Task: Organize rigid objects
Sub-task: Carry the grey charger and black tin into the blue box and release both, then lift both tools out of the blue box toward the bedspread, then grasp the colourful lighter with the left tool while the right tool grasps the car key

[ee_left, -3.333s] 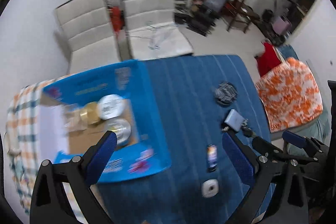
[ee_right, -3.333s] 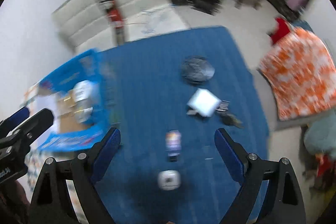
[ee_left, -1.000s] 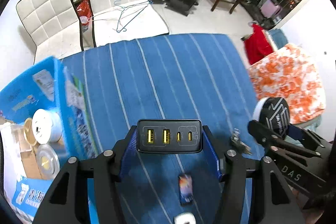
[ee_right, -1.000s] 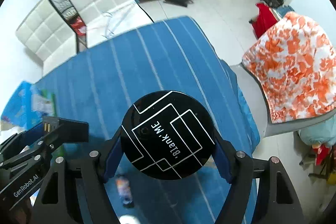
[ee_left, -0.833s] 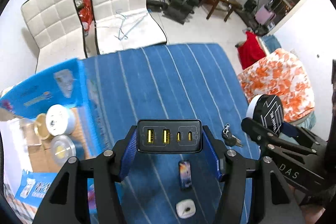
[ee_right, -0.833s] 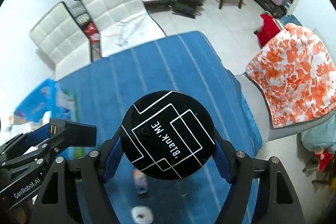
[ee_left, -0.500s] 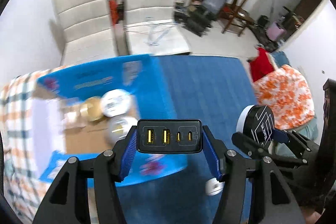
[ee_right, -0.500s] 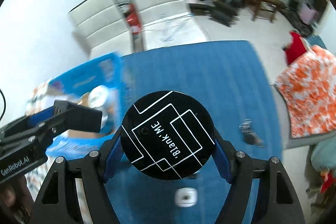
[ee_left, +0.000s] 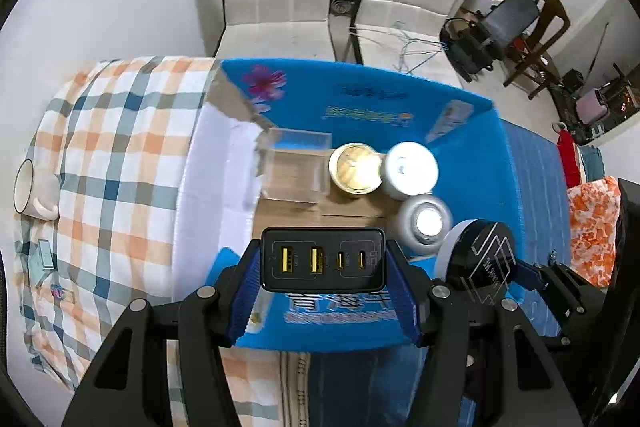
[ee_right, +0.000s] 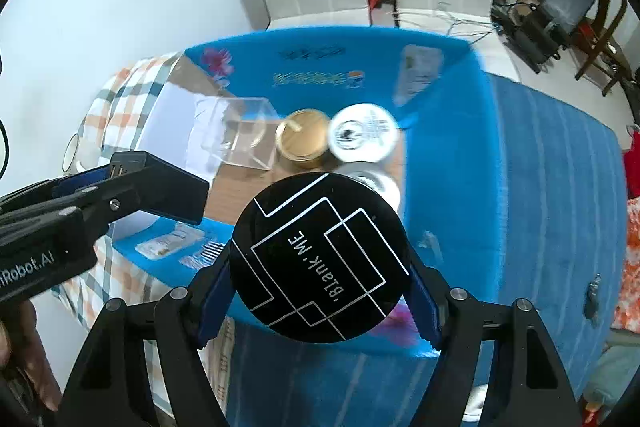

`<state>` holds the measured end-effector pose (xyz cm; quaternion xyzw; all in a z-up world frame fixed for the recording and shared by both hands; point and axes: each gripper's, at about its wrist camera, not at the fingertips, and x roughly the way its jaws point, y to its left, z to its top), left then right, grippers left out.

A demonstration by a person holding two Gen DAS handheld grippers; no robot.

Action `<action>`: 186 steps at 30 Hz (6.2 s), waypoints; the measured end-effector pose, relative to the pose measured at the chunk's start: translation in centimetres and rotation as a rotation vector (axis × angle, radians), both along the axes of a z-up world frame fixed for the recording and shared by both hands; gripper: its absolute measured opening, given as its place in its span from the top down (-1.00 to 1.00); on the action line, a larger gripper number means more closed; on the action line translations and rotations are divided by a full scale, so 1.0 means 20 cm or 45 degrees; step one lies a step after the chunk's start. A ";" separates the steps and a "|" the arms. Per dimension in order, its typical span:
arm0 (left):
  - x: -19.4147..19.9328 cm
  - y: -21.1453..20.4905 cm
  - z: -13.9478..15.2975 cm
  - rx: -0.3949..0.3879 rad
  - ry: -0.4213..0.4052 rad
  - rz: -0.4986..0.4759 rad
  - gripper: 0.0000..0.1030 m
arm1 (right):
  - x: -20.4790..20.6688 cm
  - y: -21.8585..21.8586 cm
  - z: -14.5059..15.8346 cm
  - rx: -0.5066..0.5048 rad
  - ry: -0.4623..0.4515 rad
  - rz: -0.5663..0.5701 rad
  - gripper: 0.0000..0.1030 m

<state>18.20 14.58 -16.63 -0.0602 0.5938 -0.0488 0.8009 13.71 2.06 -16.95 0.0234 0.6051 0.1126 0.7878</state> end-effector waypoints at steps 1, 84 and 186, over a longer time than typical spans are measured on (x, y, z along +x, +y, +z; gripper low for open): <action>0.00 0.02 -0.02 -0.003 0.007 0.001 -0.09 | 0.01 0.02 -0.02 0.001 0.010 0.000 -0.50; -0.23 0.02 0.35 0.095 -0.066 -0.018 -0.99 | -0.19 -0.07 0.36 -0.120 0.008 -0.158 -0.88; -0.26 -1.92 -0.71 -0.097 0.374 -0.471 0.80 | -0.37 -2.23 -0.51 0.104 0.212 -0.730 0.62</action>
